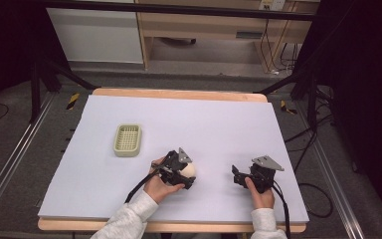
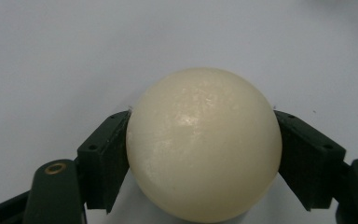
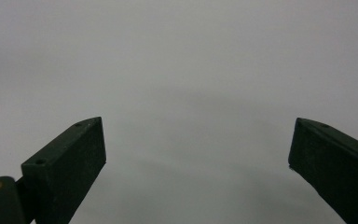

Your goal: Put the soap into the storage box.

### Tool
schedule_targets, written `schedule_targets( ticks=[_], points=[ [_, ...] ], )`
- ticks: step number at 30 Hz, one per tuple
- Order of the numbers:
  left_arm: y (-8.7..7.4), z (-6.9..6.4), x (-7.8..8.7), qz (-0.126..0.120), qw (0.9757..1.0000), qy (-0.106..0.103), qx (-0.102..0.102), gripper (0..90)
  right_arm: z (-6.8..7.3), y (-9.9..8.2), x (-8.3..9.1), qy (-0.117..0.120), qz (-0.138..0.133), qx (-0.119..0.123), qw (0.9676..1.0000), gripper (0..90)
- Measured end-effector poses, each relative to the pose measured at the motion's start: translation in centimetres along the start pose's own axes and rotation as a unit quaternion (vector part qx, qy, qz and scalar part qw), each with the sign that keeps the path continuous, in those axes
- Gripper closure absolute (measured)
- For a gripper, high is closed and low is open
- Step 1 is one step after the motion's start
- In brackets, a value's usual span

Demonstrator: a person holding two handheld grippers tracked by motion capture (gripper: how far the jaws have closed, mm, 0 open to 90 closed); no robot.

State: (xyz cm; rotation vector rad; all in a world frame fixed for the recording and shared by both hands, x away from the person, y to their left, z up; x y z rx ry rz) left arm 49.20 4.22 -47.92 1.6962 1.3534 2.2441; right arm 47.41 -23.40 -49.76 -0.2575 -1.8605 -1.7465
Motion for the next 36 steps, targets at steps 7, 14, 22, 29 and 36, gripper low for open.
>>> schedule_targets(
  ticks=[7,14,22,29,36],
  points=[
    [0.0,0.4,1.4,-0.009,1.0000,-0.003,0.000,24.2,0.0,0.0,0.0,0.000,0.000,0.000,1.0000,4.3],
    [-0.3,1.1,2.5,-0.010,0.9999,0.002,0.000,24.2,0.0,0.0,0.0,0.000,0.001,-0.001,1.0000,4.3],
    [-0.8,2.2,3.6,-0.013,0.9998,0.008,0.009,24.2,0.0,0.0,0.0,0.000,0.001,0.000,1.0000,4.3],
    [-1.3,3.4,4.7,-0.020,0.9995,0.014,0.018,24.2,0.0,0.0,0.0,-0.001,0.001,0.000,1.0000,4.3],
    [-1.7,5.1,5.9,-0.030,0.9986,0.024,0.036,24.2,0.0,0.0,0.0,-0.002,0.001,-0.001,1.0000,4.3]
  ],
)
Point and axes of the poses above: each handheld gripper's, and its own axes: x roughly backward along the jaws, y roughly out of its top, z roughly to its left, the point moved 2 cm from there along -x, roughly forward along the jaws
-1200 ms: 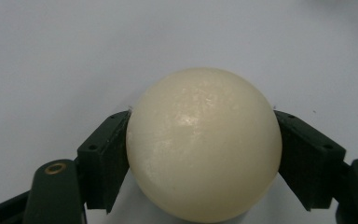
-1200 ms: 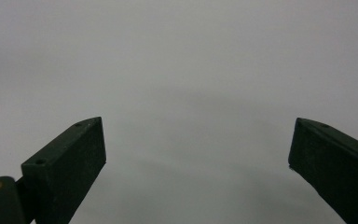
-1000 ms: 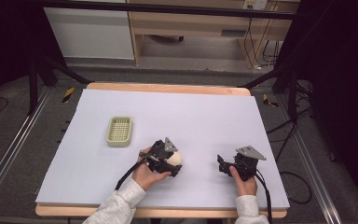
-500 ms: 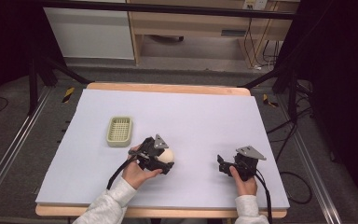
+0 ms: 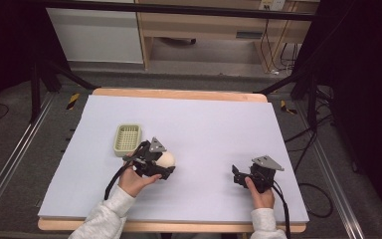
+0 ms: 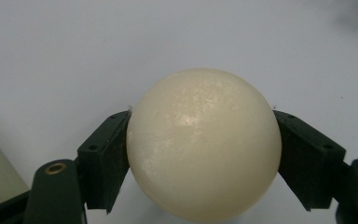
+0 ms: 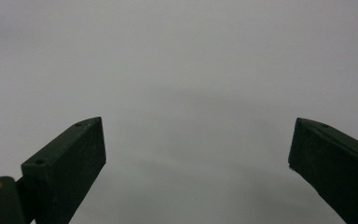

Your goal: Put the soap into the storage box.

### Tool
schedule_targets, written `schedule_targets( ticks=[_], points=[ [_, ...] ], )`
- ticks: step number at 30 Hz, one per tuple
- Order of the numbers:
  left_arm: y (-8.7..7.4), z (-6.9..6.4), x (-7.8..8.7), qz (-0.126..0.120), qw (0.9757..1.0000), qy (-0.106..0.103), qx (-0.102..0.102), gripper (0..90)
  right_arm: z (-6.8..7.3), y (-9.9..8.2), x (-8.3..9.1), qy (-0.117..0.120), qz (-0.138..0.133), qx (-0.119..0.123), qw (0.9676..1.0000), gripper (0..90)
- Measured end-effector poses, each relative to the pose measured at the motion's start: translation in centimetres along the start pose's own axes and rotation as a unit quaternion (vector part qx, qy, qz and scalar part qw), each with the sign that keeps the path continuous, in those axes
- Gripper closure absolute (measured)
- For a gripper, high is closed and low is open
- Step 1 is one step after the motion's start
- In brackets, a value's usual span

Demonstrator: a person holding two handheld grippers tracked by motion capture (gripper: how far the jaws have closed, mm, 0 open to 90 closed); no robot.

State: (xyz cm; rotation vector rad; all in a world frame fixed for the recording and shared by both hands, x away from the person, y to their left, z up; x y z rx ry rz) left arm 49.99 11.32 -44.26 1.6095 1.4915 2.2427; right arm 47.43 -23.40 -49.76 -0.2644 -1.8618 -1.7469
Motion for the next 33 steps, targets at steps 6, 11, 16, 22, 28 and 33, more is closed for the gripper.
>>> schedule_targets(
  ticks=[6,11,16,22,28,33],
  points=[
    [-0.1,1.3,0.9,-0.008,0.9998,0.007,0.015,24.2,0.0,0.0,0.0,0.001,0.001,-0.001,1.0000,4.3],
    [-0.1,2.0,1.4,-0.012,0.9996,0.012,0.021,24.2,0.0,0.0,0.0,0.000,0.001,0.000,1.0000,4.3],
    [0.0,2.7,1.8,-0.017,0.9993,0.015,0.030,24.3,0.0,0.0,0.0,0.002,0.002,-0.001,1.0000,4.3],
    [0.0,3.7,2.0,-0.020,0.9988,0.020,0.040,24.3,0.0,0.0,0.0,0.001,0.001,-0.001,1.0000,4.3],
    [0.0,4.7,2.4,-0.027,0.9979,0.028,0.051,24.2,0.0,0.0,0.0,0.002,0.002,-0.002,1.0000,4.3],
    [0.0,5.3,2.5,-0.021,0.9978,0.037,0.050,24.2,0.0,0.0,0.0,0.002,0.002,-0.002,1.0000,4.3]
  ],
)
Point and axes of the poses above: each handheld gripper's, and its own axes: x roughly backward along the jaws, y roughly out of its top, z roughly to its left, the point moved 2 cm from there along -x, roughly forward along the jaws
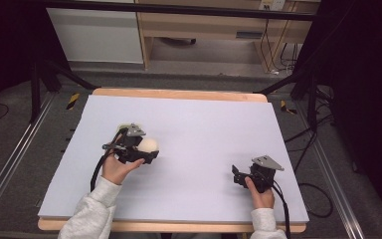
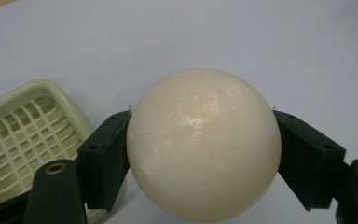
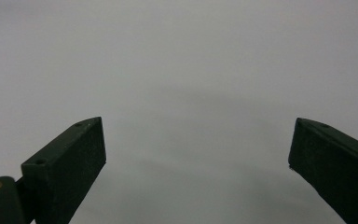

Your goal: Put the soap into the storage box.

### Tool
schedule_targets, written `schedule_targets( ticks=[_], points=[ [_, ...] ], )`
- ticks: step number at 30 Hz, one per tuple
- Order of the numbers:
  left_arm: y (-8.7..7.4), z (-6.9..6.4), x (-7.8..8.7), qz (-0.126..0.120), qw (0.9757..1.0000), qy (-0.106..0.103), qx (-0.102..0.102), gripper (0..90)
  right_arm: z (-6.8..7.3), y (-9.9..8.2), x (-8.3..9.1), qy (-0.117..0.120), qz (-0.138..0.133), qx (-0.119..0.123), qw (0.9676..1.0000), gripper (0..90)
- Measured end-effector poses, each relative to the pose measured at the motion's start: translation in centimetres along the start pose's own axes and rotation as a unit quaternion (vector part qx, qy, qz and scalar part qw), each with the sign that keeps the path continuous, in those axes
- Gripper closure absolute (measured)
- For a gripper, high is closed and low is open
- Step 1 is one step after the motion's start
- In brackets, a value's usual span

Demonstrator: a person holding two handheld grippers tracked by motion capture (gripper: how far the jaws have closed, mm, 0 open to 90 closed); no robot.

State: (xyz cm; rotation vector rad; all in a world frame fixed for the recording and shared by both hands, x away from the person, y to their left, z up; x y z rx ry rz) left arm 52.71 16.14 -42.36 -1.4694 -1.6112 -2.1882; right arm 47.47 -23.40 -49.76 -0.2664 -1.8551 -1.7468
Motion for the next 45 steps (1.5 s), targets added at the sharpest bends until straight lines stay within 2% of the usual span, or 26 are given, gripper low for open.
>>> schedule_targets(
  ticks=[17,18,27,45],
  points=[
    [0.6,2.0,0.4,-0.011,0.9997,0.012,0.021,24.3,0.0,0.0,0.0,0.001,0.000,-0.001,1.0000,4.2],
    [0.7,2.4,0.5,-0.017,0.9994,0.013,0.028,24.3,0.0,0.0,0.0,0.001,0.000,0.000,1.0000,4.2],
    [0.8,3.7,0.4,-0.019,0.9986,0.027,0.042,24.3,0.0,0.0,0.0,0.001,0.001,-0.001,1.0000,4.3],
    [0.4,6.4,-0.1,-0.006,0.9966,0.051,0.064,24.3,0.0,0.0,0.0,0.001,0.000,0.000,1.0000,4.2]
  ],
)
Point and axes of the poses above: each handheld gripper's, and its own axes: x roughly backward along the jaws, y roughly out of its top, z roughly to its left, the point moved 2 cm from there along -x, roughly forward along the jaws
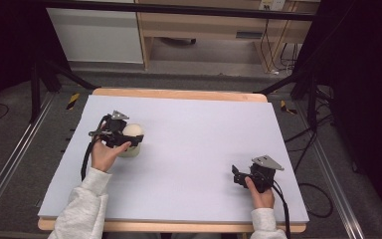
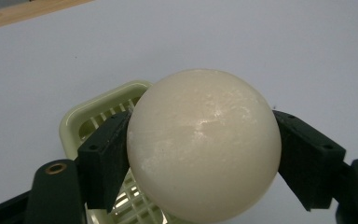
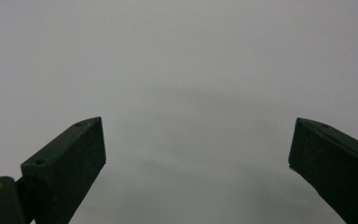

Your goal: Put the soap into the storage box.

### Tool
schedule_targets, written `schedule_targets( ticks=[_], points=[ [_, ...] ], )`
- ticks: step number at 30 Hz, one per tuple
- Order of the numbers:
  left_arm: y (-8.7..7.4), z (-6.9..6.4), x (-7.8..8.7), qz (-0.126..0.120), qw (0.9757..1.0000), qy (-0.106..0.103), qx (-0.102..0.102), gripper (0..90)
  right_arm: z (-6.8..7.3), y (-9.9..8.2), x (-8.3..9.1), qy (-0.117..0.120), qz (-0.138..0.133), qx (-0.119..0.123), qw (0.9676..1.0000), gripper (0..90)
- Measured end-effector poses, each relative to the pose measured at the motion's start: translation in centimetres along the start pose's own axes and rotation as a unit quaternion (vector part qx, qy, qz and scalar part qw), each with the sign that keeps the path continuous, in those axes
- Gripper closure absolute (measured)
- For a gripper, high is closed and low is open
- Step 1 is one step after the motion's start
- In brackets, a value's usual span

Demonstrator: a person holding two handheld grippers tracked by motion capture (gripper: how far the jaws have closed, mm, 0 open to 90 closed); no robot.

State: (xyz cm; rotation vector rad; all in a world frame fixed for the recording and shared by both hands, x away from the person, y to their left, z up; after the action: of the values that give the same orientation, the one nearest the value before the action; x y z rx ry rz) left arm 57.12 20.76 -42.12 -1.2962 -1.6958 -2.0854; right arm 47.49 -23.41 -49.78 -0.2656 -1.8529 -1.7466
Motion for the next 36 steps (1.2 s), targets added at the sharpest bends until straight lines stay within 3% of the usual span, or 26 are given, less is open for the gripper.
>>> schedule_targets(
  ticks=[22,36],
  points=[
    [-0.7,2.3,-1.2,0.016,0.9995,0.015,0.023,24.3,0.0,0.0,0.0,0.001,0.001,-0.001,1.0000,4.2],
    [-1.3,3.0,-2.0,0.034,0.9989,0.021,0.024,24.3,0.0,0.0,0.0,0.000,0.001,0.000,1.0000,4.2]
  ],
)
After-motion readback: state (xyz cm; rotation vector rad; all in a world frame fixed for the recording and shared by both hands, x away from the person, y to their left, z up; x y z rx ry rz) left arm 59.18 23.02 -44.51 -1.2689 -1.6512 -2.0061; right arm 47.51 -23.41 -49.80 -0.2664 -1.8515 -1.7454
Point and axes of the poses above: each handheld gripper's, and its own axes: x roughly backward along the jaws, y roughly out of its top, z roughly to its left, the point moved 2 cm from there along -x, roughly forward along the jaws
